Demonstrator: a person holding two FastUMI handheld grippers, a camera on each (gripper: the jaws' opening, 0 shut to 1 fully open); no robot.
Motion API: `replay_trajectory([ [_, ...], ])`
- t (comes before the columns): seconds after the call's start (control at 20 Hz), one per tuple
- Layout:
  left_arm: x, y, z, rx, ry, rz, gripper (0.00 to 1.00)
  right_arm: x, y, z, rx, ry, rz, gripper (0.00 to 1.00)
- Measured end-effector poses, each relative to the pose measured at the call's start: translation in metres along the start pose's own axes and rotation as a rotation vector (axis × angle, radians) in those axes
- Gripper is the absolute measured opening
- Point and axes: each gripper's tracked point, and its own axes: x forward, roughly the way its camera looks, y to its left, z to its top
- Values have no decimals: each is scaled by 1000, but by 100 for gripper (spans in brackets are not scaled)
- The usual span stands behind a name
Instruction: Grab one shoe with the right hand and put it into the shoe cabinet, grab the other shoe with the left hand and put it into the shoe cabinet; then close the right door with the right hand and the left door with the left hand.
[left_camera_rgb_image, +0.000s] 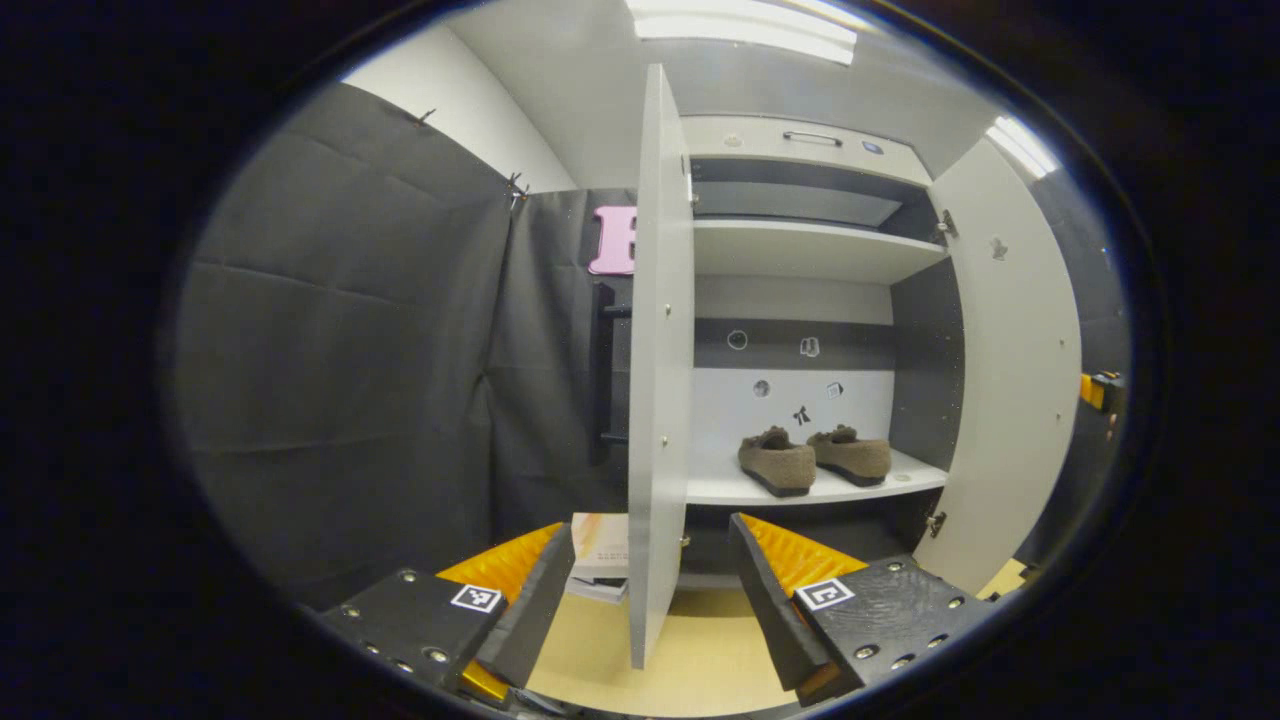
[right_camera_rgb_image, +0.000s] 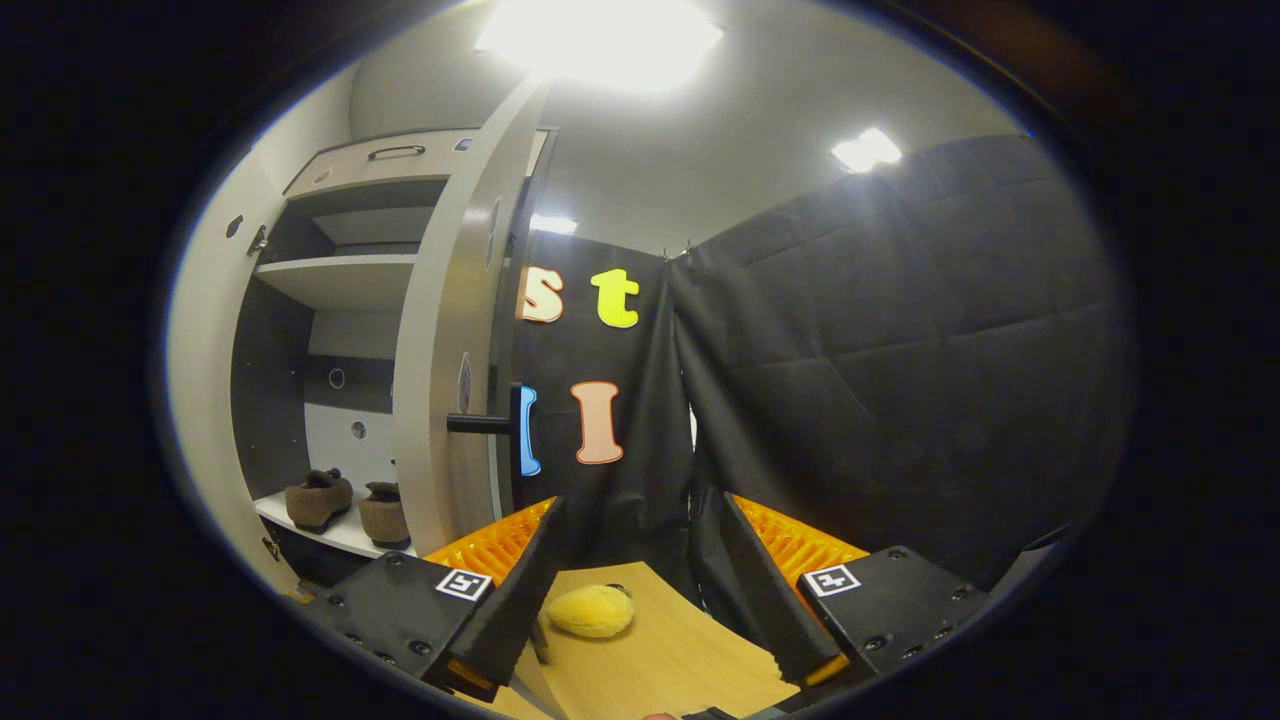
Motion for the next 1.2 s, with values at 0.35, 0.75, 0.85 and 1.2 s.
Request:
replay_trajectory([
  [0.35, 0, 15, 0, -1, -5, 0, 97, -10, 19, 0, 27, 10, 20, 97],
  [0.75, -1, 25, -2, -9, -1, 0, 90, -25, 67, 2, 37, -1, 119, 97],
  [0.85, -2, 28, -2, -8, -1, 4, 97, -27, 79, 2, 40, -1, 146, 97],
  [1.2, -6, 46, 2, -3, -10, 39, 96, -30, 109, -1, 68, 0, 227, 97],
])
